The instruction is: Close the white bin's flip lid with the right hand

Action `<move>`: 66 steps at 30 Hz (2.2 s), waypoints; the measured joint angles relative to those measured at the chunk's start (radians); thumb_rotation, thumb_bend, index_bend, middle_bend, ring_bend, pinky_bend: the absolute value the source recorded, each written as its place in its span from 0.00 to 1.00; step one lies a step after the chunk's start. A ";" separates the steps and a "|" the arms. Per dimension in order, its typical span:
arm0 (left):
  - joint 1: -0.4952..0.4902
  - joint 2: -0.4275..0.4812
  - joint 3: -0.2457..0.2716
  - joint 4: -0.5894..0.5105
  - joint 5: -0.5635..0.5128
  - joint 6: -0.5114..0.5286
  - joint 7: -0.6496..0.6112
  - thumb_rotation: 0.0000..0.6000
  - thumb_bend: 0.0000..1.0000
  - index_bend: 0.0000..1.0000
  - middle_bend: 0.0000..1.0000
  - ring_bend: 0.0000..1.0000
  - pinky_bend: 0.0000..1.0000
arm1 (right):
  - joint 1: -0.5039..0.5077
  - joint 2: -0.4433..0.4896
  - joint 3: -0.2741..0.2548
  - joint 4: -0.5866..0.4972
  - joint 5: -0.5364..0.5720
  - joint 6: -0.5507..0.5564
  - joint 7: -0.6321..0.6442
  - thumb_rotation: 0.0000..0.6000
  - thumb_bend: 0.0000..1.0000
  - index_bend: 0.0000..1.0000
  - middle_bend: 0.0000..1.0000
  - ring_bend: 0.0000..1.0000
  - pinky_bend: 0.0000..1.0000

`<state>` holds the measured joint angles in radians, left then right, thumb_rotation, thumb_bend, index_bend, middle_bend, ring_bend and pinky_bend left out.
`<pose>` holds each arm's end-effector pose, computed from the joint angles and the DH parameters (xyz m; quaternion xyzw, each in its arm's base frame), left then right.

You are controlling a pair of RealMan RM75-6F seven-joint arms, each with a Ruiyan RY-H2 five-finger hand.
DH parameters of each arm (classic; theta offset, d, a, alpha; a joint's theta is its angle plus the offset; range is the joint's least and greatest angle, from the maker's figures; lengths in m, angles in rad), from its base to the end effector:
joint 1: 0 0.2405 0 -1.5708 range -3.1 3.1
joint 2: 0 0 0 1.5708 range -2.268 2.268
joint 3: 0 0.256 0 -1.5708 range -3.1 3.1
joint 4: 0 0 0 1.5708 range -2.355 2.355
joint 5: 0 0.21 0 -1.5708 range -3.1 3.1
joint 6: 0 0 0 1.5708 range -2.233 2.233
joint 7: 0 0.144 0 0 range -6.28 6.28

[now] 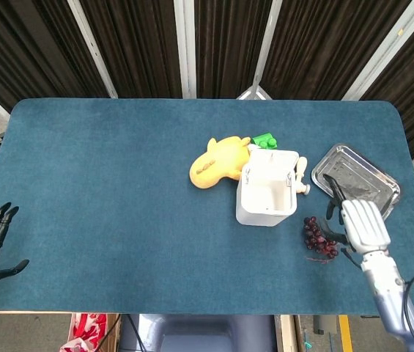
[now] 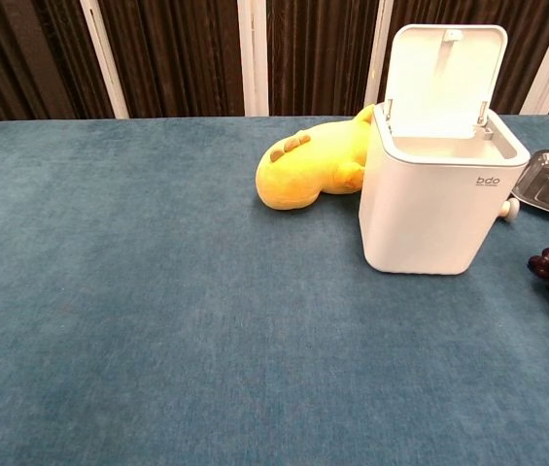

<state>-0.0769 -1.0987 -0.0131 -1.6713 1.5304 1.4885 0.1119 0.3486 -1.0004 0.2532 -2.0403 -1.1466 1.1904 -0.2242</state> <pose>-0.3009 0.1699 0.1540 -0.6230 -0.3702 -0.3610 0.5869 -0.1967 -0.2663 0.1548 0.6045 -0.4518 0.4169 0.5067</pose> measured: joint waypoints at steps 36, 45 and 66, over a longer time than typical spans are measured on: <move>-0.014 0.012 -0.002 0.001 -0.014 -0.027 -0.038 1.00 0.00 0.00 0.00 0.00 0.00 | 0.521 -0.070 0.132 -0.024 0.806 -0.051 -0.349 1.00 0.57 0.23 0.72 0.77 0.75; -0.012 0.013 0.001 -0.003 -0.007 -0.022 -0.035 1.00 0.00 0.00 0.00 0.00 0.00 | 0.527 -0.025 0.110 -0.106 0.832 -0.045 -0.350 1.00 0.59 0.26 0.74 0.79 0.77; -0.011 0.010 0.007 -0.007 0.009 -0.015 -0.017 1.00 0.00 0.00 0.00 0.00 0.00 | 0.461 0.005 -0.045 -0.258 0.694 -0.049 -0.311 1.00 0.59 0.26 0.74 0.79 0.77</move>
<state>-0.0882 -1.0890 -0.0058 -1.6779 1.5397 1.4739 0.0950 0.8093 -0.9956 0.2080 -2.2979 -0.4526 1.1411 -0.5354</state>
